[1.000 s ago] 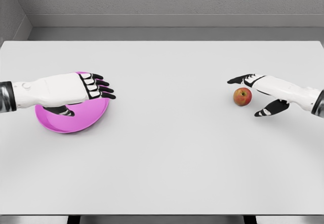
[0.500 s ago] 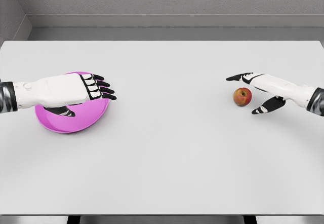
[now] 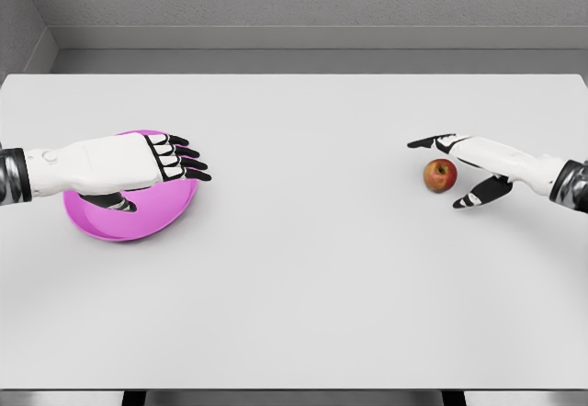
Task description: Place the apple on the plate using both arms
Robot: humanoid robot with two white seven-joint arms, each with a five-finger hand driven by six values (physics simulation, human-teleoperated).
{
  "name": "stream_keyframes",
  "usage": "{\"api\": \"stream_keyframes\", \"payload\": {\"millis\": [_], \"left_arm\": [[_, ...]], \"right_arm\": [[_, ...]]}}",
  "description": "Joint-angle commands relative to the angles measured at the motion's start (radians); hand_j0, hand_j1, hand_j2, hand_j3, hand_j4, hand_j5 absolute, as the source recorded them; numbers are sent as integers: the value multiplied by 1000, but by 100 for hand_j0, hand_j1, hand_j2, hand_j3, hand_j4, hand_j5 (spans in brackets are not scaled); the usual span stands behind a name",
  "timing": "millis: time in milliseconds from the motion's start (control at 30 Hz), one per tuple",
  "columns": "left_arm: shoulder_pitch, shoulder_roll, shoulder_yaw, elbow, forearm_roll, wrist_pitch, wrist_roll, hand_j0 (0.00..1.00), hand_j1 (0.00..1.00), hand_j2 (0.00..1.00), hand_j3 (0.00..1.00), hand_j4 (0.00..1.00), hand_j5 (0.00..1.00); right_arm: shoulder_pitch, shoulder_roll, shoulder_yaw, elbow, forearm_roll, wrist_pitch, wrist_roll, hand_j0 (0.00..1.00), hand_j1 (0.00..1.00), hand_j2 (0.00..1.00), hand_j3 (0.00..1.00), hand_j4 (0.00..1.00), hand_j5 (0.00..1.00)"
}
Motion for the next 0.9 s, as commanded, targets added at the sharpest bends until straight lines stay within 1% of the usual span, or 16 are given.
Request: {"api": "stream_keyframes", "payload": {"millis": [0,367,667,767,833,867], "left_arm": [[0,1,1,0,6,1,-1,100,100,100,100,100,100],[0,1,1,0,6,1,-1,100,100,100,100,100,100],[0,1,1,0,6,1,-1,100,100,100,100,100,100],[0,1,1,0,6,1,-1,100,100,100,100,100,100],[0,1,1,0,6,1,-1,100,100,100,100,100,100],[0,1,1,0,6,1,-1,100,100,100,100,100,100]], "right_arm": [[0,0,0,0,-8,3,0,100,100,100,100,100,100],[-11,14,9,43,-3,3,0,100,100,100,100,100,100],[-18,15,14,47,-1,3,0,100,100,100,100,100,100],[-20,15,14,47,20,3,0,100,100,100,100,100,100],[-32,17,14,87,22,3,0,100,100,100,100,100,100],[-34,17,14,89,26,3,0,100,100,100,100,100,100]]}}
